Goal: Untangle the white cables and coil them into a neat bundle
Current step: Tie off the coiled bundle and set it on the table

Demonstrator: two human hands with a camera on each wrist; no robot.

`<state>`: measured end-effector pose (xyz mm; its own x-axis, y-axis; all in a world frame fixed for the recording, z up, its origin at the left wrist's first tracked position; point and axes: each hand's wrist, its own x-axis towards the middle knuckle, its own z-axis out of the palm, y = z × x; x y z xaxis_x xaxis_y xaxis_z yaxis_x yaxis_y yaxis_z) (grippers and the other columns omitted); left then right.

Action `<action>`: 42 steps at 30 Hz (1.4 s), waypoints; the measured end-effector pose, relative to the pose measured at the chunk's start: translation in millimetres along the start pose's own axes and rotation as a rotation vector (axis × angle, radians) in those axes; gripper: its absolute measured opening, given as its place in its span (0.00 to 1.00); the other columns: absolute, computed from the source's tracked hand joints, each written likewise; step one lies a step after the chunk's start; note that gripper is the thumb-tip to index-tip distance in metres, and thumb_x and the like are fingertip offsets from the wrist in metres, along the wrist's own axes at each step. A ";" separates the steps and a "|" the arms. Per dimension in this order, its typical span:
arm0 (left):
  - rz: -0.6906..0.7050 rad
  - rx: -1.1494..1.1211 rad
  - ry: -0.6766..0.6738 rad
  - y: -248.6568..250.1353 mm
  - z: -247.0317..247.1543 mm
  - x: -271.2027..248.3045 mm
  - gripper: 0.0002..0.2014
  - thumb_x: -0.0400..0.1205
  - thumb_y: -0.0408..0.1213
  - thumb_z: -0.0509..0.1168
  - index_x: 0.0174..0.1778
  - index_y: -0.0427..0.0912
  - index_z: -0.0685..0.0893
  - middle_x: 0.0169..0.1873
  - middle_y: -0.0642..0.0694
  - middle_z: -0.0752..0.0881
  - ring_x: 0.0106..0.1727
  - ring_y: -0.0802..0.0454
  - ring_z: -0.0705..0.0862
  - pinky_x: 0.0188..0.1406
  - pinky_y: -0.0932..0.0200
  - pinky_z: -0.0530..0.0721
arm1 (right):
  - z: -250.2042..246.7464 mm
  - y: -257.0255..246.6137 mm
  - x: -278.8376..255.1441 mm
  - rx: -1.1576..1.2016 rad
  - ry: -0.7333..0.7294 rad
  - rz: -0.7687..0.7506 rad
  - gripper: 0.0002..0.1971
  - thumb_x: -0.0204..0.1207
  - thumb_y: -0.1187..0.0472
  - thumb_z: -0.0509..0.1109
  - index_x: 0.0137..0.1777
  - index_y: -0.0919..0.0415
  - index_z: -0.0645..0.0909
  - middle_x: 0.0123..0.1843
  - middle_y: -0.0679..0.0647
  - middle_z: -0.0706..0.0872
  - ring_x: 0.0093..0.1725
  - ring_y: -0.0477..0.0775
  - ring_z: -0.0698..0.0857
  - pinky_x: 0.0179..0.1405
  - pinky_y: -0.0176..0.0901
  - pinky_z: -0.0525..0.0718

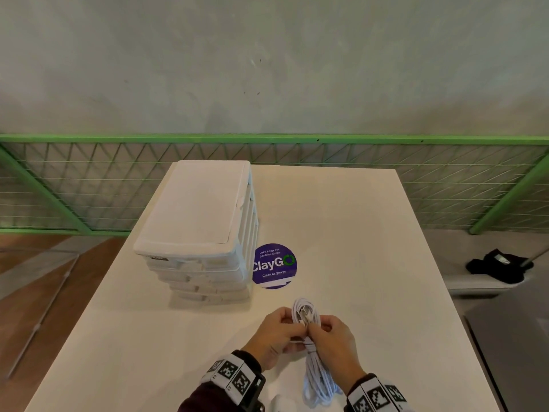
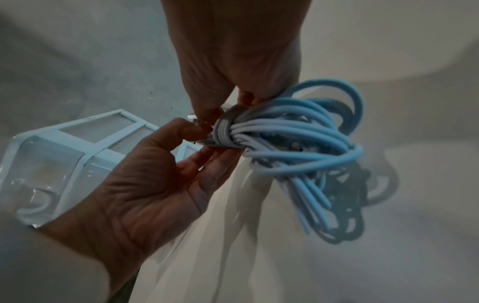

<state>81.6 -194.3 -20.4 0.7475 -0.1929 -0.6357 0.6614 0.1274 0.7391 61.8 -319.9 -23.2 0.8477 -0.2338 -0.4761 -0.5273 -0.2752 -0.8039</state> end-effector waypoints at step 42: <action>0.194 0.547 0.141 -19.5 -3.2 -0.2 0.17 0.71 0.33 0.73 0.51 0.53 0.79 0.38 0.51 0.88 0.41 0.60 0.86 0.44 0.69 0.83 | -4.1 18.9 5.1 0.053 0.020 0.271 0.15 0.62 0.56 0.81 0.44 0.57 0.79 0.40 0.61 0.88 0.32 0.57 0.85 0.36 0.54 0.90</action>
<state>68.8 -193.6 -35.4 0.8770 -0.0800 -0.4738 0.4127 -0.3795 0.8281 55.9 -330.1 -39.3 0.6747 -0.3106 -0.6696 -0.7306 -0.1514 -0.6659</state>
